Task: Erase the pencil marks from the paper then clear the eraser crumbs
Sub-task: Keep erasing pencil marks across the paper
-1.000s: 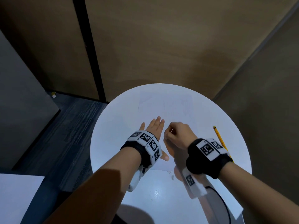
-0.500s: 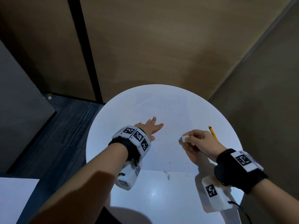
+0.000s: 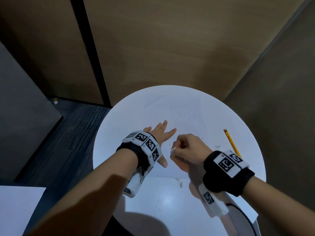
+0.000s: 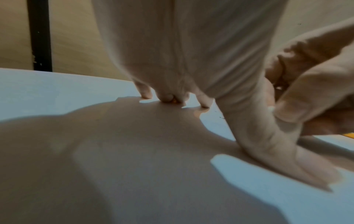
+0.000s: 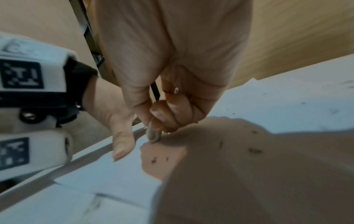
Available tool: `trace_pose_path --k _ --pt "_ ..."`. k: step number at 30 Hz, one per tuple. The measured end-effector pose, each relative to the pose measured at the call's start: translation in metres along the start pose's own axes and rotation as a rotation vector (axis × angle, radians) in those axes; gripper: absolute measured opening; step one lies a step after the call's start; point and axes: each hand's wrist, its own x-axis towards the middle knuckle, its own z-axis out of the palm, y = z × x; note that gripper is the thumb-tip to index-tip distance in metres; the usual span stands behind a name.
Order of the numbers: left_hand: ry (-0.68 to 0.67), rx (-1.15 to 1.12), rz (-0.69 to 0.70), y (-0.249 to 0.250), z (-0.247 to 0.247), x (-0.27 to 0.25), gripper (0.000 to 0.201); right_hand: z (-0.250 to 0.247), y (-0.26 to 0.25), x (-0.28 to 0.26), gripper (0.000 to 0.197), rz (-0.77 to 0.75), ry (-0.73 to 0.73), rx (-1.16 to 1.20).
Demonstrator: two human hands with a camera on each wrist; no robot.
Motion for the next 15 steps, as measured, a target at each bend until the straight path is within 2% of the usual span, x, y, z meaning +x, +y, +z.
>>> trace_pose_path --k 2,3,6,8,12,13,15 --pt "-0.002 -0.002 0.003 0.000 0.001 0.000 0.132 -0.001 -0.002 0.000 0.011 0.003 -0.096 -0.030" --pt "-0.003 -0.003 0.006 0.000 0.001 0.001 0.132 -0.004 -0.002 0.003 0.010 0.010 -0.087 -0.040" --pt "-0.006 -0.013 0.009 0.001 -0.001 0.000 0.132 -0.009 -0.004 0.017 0.005 0.037 0.089 -0.022" --pt "-0.015 -0.011 0.012 0.002 -0.003 -0.002 0.131 -0.004 -0.005 0.015 0.005 0.027 0.127 -0.006" --pt "-0.006 -0.009 0.014 0.002 -0.001 -0.003 0.132 0.003 -0.009 -0.005 0.019 -0.040 -0.162 -0.112" --pt "-0.001 -0.009 0.013 0.002 0.000 -0.002 0.132 0.000 -0.010 -0.004 0.021 -0.044 -0.178 -0.138" --pt "-0.007 -0.008 0.011 0.001 0.000 -0.001 0.132 -0.006 -0.013 0.007 0.017 -0.027 -0.097 -0.140"
